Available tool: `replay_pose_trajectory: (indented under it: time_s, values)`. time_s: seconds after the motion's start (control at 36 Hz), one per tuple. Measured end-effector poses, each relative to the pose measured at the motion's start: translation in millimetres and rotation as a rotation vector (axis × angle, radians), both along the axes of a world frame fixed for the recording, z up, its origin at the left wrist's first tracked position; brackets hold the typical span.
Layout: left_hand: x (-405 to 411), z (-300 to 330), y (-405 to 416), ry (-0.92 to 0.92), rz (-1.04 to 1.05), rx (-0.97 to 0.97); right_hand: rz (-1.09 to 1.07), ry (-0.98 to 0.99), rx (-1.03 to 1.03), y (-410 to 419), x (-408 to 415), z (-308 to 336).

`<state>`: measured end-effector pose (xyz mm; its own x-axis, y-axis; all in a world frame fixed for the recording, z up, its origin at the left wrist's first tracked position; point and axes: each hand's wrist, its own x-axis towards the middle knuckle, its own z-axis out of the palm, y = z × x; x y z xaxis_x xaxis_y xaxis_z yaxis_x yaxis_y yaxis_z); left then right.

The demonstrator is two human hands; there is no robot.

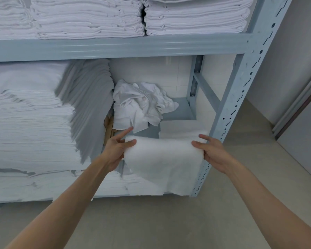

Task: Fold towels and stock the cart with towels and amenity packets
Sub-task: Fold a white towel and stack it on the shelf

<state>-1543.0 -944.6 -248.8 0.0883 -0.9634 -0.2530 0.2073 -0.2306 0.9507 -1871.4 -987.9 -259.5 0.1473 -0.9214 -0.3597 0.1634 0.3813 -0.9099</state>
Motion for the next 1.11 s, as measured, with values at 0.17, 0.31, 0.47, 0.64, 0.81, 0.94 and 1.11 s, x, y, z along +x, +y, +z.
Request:
replay_pose_trajectory:
  time_s: [0.17,0.31,0.47,0.64,0.81,0.94,1.11]
  values:
    - [-13.9,8.4,-0.6,-0.255,-0.179,-0.039,0.197,0.403,-0.177,2.0,0.0,9.1]
    - [-26.8,9.5,-4.6,-0.625,-0.275,-0.075,0.309,0.801,-0.292,1.1,3.9,7.4]
    - [-39.3,-2.9,-5.7,-1.051,-0.183,-0.16,0.208,1.048,-0.506,-2.5,9.3,2.8]
    - [-33.8,-0.9,-16.5,-1.229,-0.176,-0.21,0.283,1.217,-0.508,-11.4,3.5,6.2]
    - [-21.6,17.4,-25.3,-1.015,-0.233,-0.12,0.242,0.839,-0.372,-16.1,-5.3,20.7]
    - [-14.0,27.3,-20.5,-0.659,-0.156,-0.124,0.123,0.577,-0.327,-16.6,-10.6,26.5]
    - [-11.3,61.5,-18.3,-0.197,-0.097,-0.167,0.095,0.02,-0.192,-28.1,-21.5,53.4]
